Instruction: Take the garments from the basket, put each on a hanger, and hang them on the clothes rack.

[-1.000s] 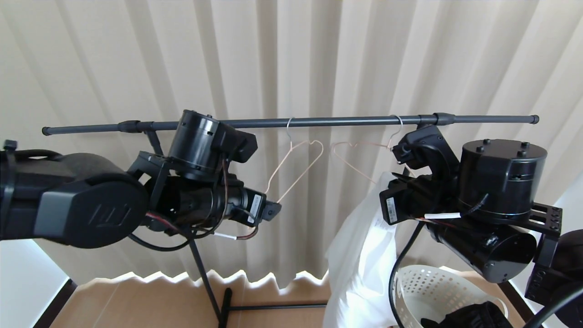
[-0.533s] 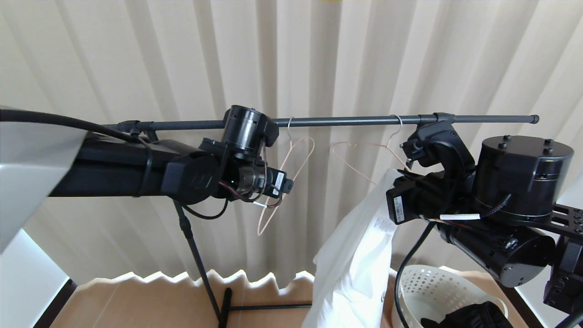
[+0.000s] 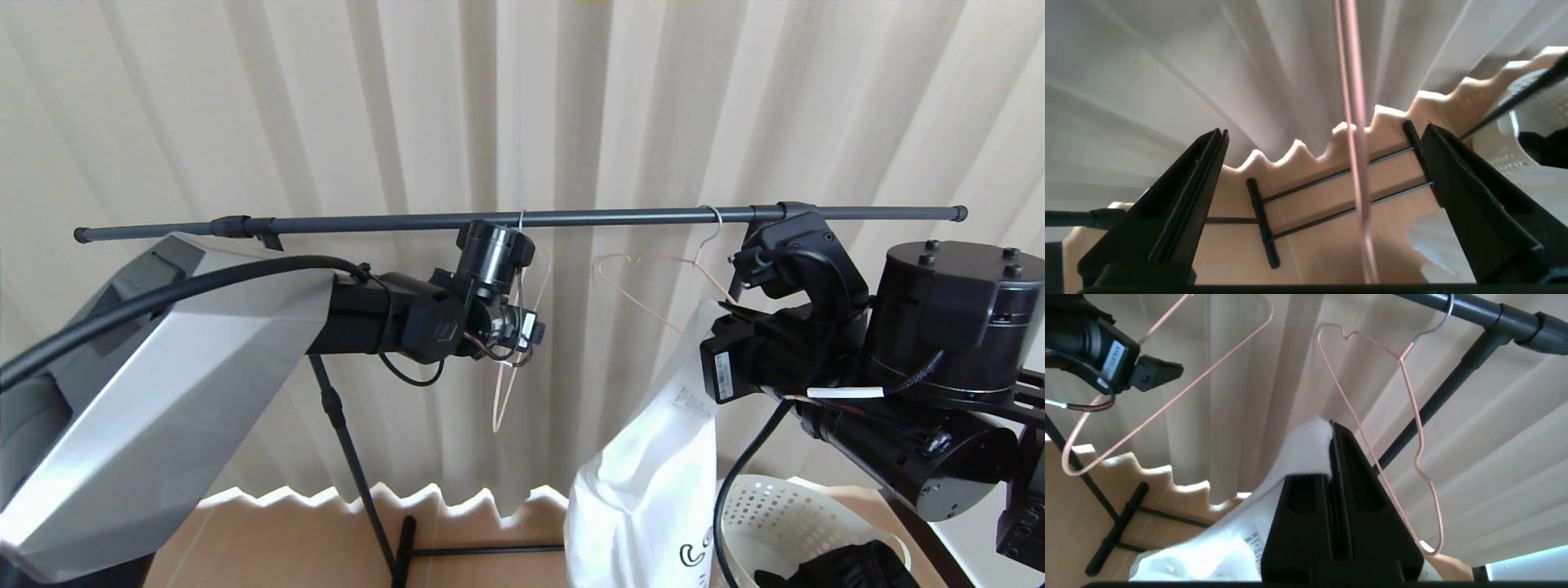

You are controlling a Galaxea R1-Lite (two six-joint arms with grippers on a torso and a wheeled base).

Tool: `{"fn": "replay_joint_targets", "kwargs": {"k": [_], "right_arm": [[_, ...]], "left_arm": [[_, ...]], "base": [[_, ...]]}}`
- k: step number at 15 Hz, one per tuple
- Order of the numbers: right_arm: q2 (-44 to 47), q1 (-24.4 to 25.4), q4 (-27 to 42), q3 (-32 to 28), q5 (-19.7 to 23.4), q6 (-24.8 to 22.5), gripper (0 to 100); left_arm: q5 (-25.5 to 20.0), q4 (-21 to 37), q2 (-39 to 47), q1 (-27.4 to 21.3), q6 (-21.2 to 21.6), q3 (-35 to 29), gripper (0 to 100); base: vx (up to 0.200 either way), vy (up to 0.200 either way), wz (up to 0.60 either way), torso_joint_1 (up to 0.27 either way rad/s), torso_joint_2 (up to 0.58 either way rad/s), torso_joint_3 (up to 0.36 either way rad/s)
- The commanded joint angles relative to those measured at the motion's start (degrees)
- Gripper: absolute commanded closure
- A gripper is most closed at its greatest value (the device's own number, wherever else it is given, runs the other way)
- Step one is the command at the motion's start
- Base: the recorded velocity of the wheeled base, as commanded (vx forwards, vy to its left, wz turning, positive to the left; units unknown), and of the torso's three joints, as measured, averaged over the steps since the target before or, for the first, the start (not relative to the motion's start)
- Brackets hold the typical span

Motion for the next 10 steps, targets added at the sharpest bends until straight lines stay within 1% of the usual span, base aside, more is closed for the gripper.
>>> {"fn": "replay_joint_targets", "kwargs": {"k": [1, 4, 6, 10], "right_arm": [[0.2, 0.1, 0.0, -0.1, 0.0, 0.0, 100], [0.4, 0.1, 0.0, -0.2, 0.0, 0.0, 100], [0.3, 0.1, 0.0, -0.1, 0.0, 0.0, 100], [0.2, 0.2, 0.0, -0.1, 0.0, 0.0, 100]], "left_arm": [[1.1, 0.0, 4.1, 0.2, -0.1, -2.8, 0], [1.9, -0.1, 5.2, 0.5, -2.0, -5.0, 0], [2.9, -0.1, 5.4, 0.8, -2.5, -5.0, 0], [3.1, -0.1, 6.0, 1.3, -3.1, -4.9, 0]], "base": [[0.0, 0.0, 0.0, 0.0, 0.0, 0.0], [0.0, 0.0, 0.0, 0.0, 0.0, 0.0], [0.0, 0.0, 0.0, 0.0, 0.0, 0.0], [0.0, 0.0, 0.0, 0.0, 0.0, 0.0]]}}
